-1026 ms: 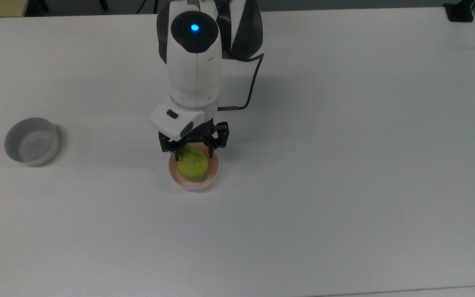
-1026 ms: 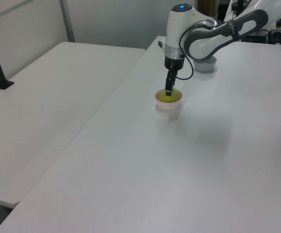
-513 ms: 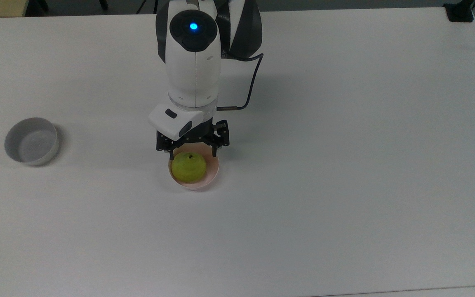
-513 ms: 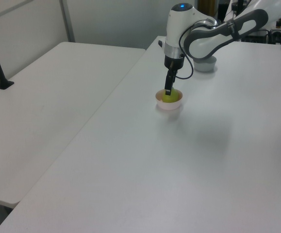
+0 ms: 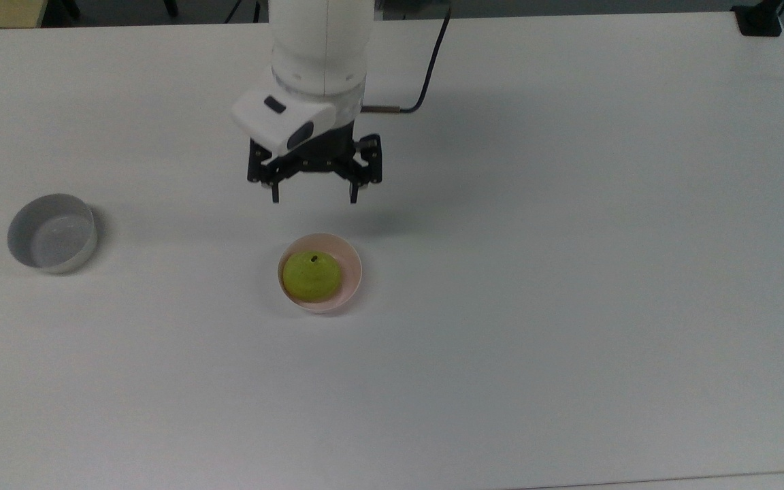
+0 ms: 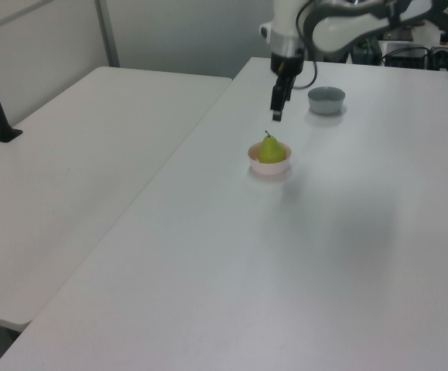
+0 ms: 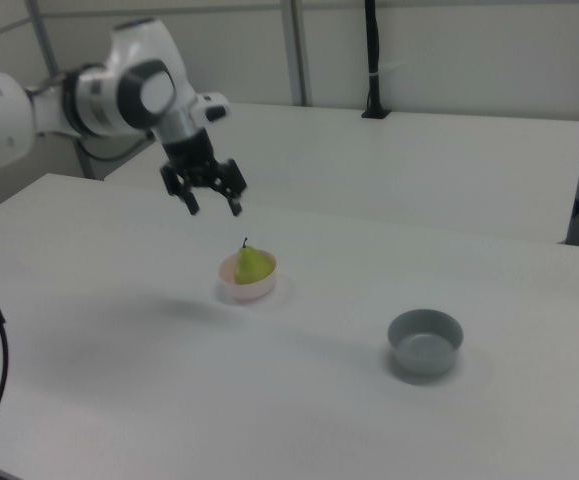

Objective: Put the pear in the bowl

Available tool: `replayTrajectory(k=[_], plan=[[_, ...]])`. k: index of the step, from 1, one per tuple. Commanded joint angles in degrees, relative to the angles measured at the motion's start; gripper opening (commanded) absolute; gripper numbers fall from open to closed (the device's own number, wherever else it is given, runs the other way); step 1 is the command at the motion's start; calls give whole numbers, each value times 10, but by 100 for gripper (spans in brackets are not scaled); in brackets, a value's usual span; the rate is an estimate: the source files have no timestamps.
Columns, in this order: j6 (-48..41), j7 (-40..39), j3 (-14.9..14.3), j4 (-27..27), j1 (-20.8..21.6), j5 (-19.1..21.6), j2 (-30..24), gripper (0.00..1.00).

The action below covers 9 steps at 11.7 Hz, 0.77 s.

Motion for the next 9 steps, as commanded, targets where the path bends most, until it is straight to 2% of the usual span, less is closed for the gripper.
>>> replayTrajectory(k=[1, 2, 5, 9], plan=[[-109, 14, -4, -22, 11, 28, -99, 100], [-138, 8, -7, -23, 8, 47, -123, 100], [-203, 4, -16, -35, -1, 71, -186, 100], [-207, 4, -33, -43, -1, 73, -196, 100]])
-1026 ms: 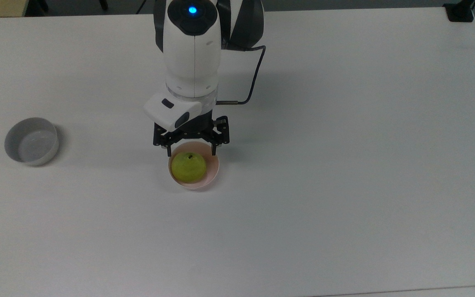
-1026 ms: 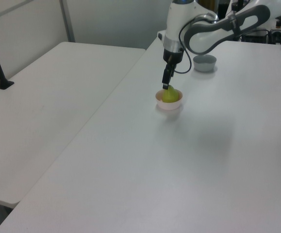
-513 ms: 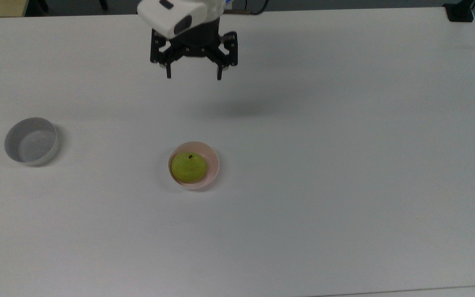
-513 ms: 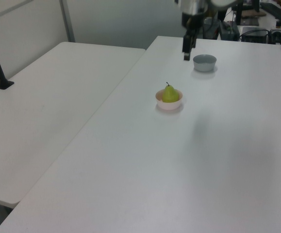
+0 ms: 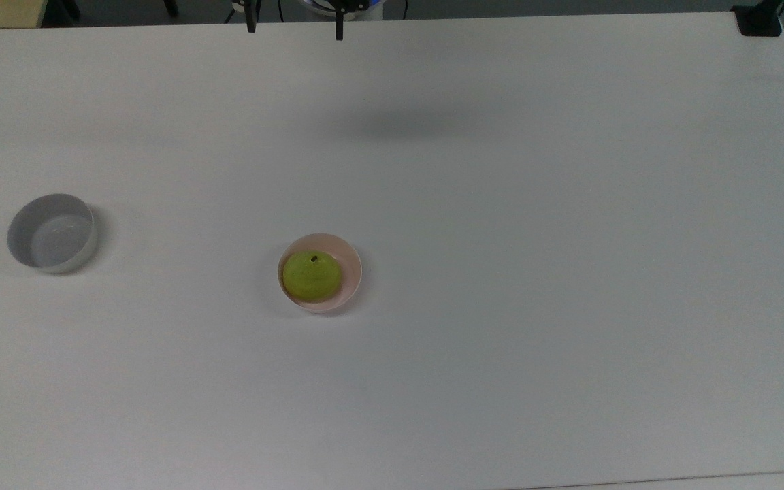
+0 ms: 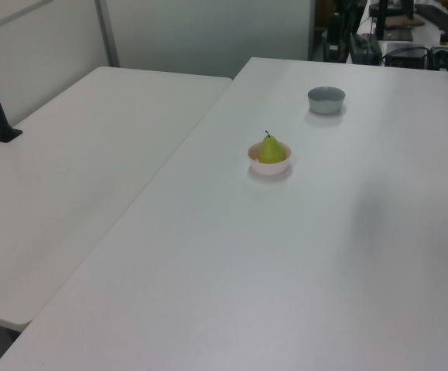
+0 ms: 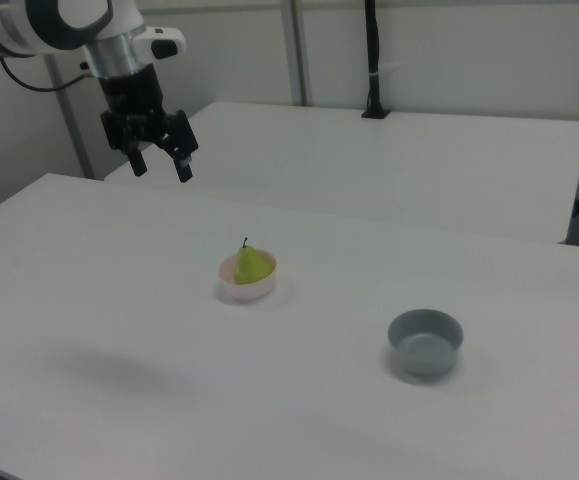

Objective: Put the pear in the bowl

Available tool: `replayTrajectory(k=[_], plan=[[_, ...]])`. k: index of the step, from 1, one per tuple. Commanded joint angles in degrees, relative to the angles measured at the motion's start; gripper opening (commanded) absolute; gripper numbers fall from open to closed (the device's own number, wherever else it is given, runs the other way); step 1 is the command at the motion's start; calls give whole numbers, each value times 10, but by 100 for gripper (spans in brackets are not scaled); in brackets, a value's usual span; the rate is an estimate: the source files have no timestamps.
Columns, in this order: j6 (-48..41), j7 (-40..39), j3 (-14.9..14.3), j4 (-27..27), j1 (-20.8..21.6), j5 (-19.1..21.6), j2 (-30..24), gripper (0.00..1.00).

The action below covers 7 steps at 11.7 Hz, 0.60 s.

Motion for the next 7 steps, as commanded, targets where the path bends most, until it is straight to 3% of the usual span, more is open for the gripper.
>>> replayTrajectory(k=[1, 7], plan=[[-2, -2, -9, -20, 2, 13, -11, 100], [-8, -2, -10, -19, 0, 13, -8, 100]])
